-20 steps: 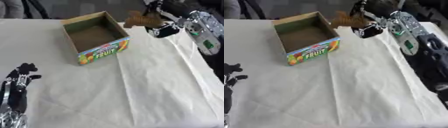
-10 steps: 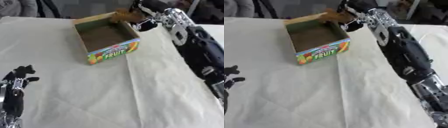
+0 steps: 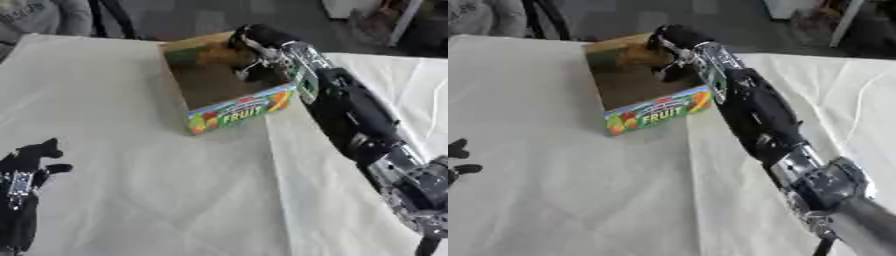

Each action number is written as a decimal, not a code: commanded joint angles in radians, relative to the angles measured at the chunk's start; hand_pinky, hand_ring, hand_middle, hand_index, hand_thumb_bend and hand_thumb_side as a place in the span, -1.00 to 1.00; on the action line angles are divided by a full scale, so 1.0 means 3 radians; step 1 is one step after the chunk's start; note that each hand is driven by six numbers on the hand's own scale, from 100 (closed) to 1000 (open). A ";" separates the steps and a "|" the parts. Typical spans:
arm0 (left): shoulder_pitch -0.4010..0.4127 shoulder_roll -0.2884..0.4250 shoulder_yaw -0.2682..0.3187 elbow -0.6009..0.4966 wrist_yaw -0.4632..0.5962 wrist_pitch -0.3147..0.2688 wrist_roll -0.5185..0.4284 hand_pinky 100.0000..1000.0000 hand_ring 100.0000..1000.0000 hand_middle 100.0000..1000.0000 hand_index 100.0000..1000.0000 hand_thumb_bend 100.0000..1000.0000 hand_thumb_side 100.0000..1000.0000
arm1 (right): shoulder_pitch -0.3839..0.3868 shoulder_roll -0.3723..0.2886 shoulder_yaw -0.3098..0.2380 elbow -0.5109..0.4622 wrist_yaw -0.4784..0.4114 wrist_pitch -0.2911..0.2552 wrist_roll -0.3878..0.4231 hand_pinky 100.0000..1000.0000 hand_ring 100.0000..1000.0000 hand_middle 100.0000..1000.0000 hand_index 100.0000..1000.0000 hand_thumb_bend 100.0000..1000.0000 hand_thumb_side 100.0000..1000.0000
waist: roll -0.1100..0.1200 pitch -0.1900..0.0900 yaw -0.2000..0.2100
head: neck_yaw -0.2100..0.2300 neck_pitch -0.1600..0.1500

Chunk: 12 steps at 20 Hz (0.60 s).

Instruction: Pick up objects on the table and place them in the box.

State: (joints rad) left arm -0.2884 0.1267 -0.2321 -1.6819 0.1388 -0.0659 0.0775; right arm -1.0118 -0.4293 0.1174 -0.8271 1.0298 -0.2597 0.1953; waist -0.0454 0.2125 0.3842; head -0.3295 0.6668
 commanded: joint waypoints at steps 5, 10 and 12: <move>-0.0086 -0.0019 -0.0034 -0.0097 0.0029 0.0006 -0.0043 0.15 0.73 -0.04 0.17 0.02 0.25 | -0.0073 0.0076 -0.0057 0.0165 -0.0033 -0.0021 0.0166 -0.16 0.03 0.22 0.52 -1.00 -0.76 | 0.0023 -0.0039 0.0062 | -0.0046 -0.0039; -0.0093 -0.0026 -0.0035 -0.0102 0.0031 0.0007 -0.0048 0.15 0.73 -0.04 0.17 0.03 0.25 | -0.0070 0.0131 -0.0056 0.0183 -0.0126 -0.0051 0.0325 -0.12 0.09 0.32 0.60 -1.00 -0.62 | 0.0019 -0.0040 0.0068 | -0.0057 -0.0053; -0.0094 -0.0027 -0.0034 -0.0100 0.0031 0.0006 -0.0047 0.15 0.73 -0.04 0.17 0.04 0.25 | -0.0074 0.0131 -0.0051 0.0146 -0.0229 -0.0050 0.0433 -0.06 0.20 0.44 0.68 -1.00 -0.34 | 0.0013 -0.0037 0.0052 | -0.0051 -0.0060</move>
State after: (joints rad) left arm -0.3026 0.1217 -0.2418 -1.6890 0.1411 -0.0634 0.0657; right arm -1.0112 -0.3747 0.1106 -0.7601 0.9834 -0.2729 0.3097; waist -0.0460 0.2160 0.3997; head -0.3425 0.6620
